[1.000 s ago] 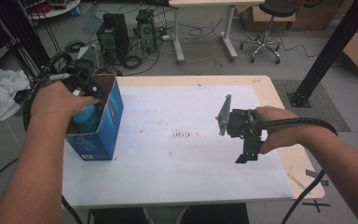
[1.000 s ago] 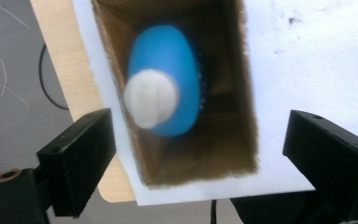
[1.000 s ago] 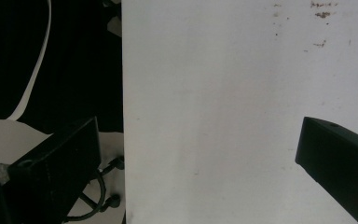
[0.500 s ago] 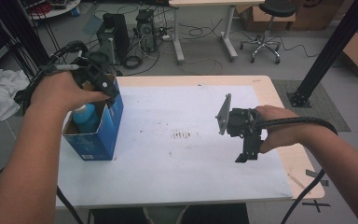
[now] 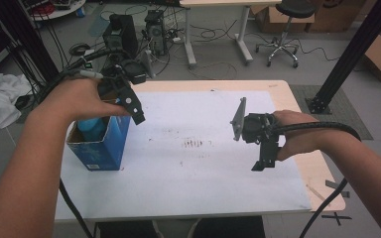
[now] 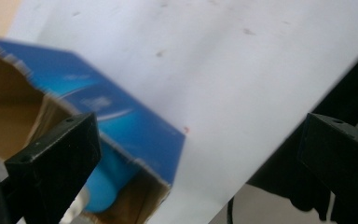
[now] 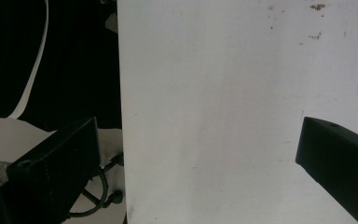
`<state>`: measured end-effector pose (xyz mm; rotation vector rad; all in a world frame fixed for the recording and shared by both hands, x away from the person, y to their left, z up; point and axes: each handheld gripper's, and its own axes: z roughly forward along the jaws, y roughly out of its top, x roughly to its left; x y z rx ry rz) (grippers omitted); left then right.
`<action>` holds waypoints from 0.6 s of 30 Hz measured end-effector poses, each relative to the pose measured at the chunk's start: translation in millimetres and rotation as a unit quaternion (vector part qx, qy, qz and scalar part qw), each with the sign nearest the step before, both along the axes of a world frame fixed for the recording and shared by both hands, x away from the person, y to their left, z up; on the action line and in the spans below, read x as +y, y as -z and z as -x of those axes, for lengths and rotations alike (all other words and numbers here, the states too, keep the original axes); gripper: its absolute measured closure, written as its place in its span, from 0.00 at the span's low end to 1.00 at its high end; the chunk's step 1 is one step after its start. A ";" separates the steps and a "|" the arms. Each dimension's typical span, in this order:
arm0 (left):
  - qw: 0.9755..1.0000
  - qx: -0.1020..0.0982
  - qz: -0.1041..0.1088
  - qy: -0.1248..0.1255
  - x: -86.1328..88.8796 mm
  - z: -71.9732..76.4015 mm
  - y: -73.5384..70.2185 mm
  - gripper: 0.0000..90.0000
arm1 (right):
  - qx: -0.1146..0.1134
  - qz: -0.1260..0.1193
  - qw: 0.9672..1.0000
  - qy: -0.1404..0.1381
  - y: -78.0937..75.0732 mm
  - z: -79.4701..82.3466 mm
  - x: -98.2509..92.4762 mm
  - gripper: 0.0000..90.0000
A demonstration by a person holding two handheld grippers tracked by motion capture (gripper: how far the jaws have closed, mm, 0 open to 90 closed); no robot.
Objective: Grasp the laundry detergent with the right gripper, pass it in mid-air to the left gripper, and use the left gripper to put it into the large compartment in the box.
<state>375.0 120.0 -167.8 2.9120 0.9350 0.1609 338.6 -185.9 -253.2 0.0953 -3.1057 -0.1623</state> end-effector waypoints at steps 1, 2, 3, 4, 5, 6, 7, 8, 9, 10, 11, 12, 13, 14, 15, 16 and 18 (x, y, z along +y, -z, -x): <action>1.000 0.003 0.001 0.017 -2.9 1.7 1.1 0.00 | -0.001 0.003 1.000 0.004 -0.7 0.3 -0.3 0.00; 0.999 0.009 0.002 0.034 -5.6 3.5 2.5 0.00 | -0.001 0.002 1.000 0.003 -1.2 -0.1 -0.4 0.00; 0.999 0.014 0.002 0.051 -8.3 5.4 4.1 0.00 | -0.002 0.002 1.000 0.004 -2.1 -0.2 -0.5 0.00; 0.998 0.016 0.000 0.069 -11.3 7.6 5.6 0.00 | -0.002 0.002 1.000 0.003 -2.9 -0.5 -0.5 0.00; 0.996 0.022 0.000 0.086 -14.1 9.6 7.6 0.00 | -0.001 0.004 1.000 0.006 -3.8 0.0 -0.6 0.00; 0.995 0.029 0.001 0.099 -16.9 11.6 10.0 0.00 | -0.002 0.003 1.000 0.004 -4.3 -0.5 -0.6 0.00; 0.993 0.036 -0.003 0.114 -19.7 13.1 12.3 0.00 | -0.002 0.004 1.000 0.005 -4.9 -0.6 -0.6 0.00; 0.991 0.042 -0.005 0.130 -22.7 14.7 15.2 0.00 | -0.002 0.004 1.000 0.005 -5.3 -0.7 -0.6 0.00; 0.988 0.047 -0.008 0.146 -25.8 16.4 17.9 0.00 | -0.002 0.003 1.000 0.006 -5.5 -0.9 -0.5 0.00; 0.986 0.052 -0.013 0.160 -29.1 17.7 20.8 0.00 | -0.001 0.003 1.000 0.008 -5.7 -0.9 -0.5 0.00; 0.984 0.056 -0.018 0.171 -32.2 18.8 23.9 0.00 | 0.000 0.002 1.000 0.009 -5.5 -0.9 -0.5 0.00; 0.982 0.062 -0.023 0.179 -35.2 19.5 26.5 0.00 | 0.000 0.002 1.000 0.010 -5.0 -1.0 -0.5 0.00; 0.980 0.065 -0.024 0.185 -37.7 20.4 28.9 0.00 | 0.000 0.005 1.000 0.009 -4.6 -1.2 -0.4 0.00; 0.978 0.069 -0.024 0.193 -40.2 21.0 30.3 0.00 | 0.001 0.006 1.000 0.009 -4.1 -1.2 -0.4 0.00; 0.977 0.074 -0.021 0.200 -42.2 21.7 31.5 0.00 | 0.002 0.006 1.000 0.010 -3.9 -1.3 -0.4 0.00; 0.976 0.072 -0.017 0.206 -44.0 22.6 32.4 0.00 | 0.002 0.007 1.000 0.013 -3.9 -1.2 -0.7 0.00; 0.973 0.075 -0.011 0.216 -47.3 23.8 33.3 0.00 | 0.002 0.005 1.000 0.012 -3.9 -3.0 -1.2 0.00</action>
